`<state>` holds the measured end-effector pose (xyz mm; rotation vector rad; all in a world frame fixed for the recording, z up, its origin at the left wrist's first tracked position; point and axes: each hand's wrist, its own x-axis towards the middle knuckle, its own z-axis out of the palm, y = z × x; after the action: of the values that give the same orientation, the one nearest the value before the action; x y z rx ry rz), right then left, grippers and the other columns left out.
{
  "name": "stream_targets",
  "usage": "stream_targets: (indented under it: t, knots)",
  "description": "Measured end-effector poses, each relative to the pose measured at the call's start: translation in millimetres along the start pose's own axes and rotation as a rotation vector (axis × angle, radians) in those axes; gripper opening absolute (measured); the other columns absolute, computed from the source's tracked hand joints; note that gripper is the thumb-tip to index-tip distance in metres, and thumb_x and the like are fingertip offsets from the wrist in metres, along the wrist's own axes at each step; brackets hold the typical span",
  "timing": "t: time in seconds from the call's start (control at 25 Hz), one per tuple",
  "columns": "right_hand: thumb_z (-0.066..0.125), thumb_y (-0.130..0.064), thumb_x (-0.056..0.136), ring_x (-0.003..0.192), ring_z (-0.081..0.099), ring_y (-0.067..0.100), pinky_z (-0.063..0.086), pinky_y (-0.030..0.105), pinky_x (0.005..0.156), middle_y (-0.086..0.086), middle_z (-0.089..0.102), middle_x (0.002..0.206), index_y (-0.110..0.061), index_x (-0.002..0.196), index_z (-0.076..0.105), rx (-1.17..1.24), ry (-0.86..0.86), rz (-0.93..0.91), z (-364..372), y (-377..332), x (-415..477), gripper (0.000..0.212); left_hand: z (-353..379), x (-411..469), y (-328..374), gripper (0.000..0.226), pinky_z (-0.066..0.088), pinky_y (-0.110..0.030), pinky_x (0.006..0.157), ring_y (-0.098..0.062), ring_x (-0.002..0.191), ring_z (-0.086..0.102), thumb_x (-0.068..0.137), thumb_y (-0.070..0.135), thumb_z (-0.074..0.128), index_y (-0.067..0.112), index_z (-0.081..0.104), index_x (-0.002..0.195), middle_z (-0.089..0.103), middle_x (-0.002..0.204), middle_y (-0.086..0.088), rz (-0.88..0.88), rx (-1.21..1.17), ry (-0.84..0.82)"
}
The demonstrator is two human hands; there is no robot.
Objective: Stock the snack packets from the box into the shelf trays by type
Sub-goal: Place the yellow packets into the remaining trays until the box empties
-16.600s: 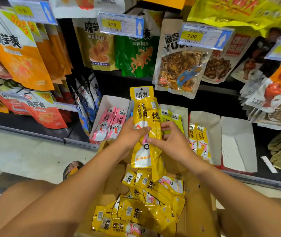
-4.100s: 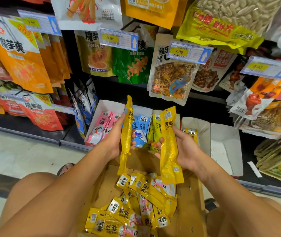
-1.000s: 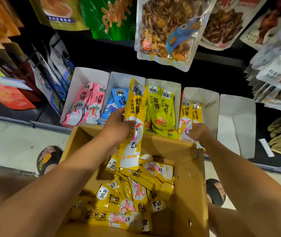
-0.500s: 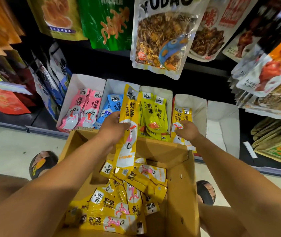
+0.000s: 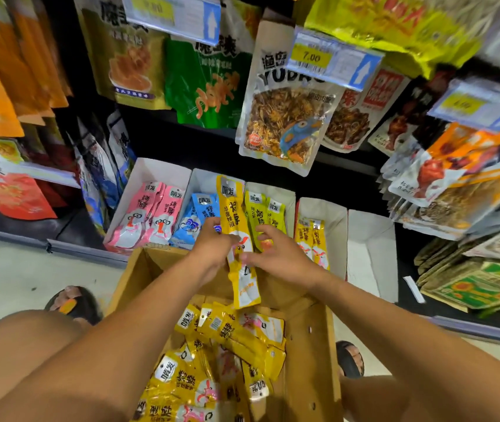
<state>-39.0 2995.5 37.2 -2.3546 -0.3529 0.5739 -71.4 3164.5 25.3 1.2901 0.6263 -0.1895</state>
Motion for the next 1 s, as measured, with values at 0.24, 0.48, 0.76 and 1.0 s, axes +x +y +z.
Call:
stream_targets:
  t: [0.24,0.48,0.76,1.0]
  knots:
    - [0.072,-0.067,0.061,0.108,0.061,0.011,0.055,0.041,0.088,-0.014,0.058,0.123,-0.043,0.131,0.042,-0.126,0.152,0.011,31,-8,-14,0.080,5,6,-12,0.041,0.056,-0.063,0.092,-0.035,0.100,0.073,0.084,0.010,0.078,0.028,0.052,0.111,0.072,0.112,-0.015,0.063,0.052,-0.043]
    - [0.077,-0.055,0.072,0.101,0.058,0.011,0.053,0.033,0.083,-0.013,0.056,0.112,-0.033,0.139,0.044,-0.061,0.246,0.090,-4,21,-2,0.077,0,-11,-6,0.045,0.047,-0.040,0.103,-0.018,0.124,0.056,0.099,0.048,0.059,0.034,0.047,0.140,0.055,0.144,0.006,0.265,0.614,-0.082]
    - [0.069,-0.064,0.073,0.085,0.070,0.029,0.060,0.046,0.076,0.005,0.072,0.095,-0.031,0.128,0.051,-0.171,0.345,0.364,-77,137,37,0.068,-23,3,-57,0.077,-0.006,-0.055,0.124,-0.028,0.156,-0.020,0.096,0.077,0.022,0.045,-0.005,0.160,-0.013,0.171,0.005,0.210,1.563,-0.279]
    - [0.068,-0.060,0.080,0.066,0.070,0.021,0.062,0.041,0.071,0.006,0.068,0.103,-0.022,0.133,0.053,-0.270,0.292,0.491,-79,197,67,0.068,-29,13,-74,0.082,-0.011,-0.057,0.124,-0.028,0.150,-0.034,0.092,0.082,0.016,0.046,-0.021,0.156,-0.035,0.163,0.007,0.150,1.735,-0.349]
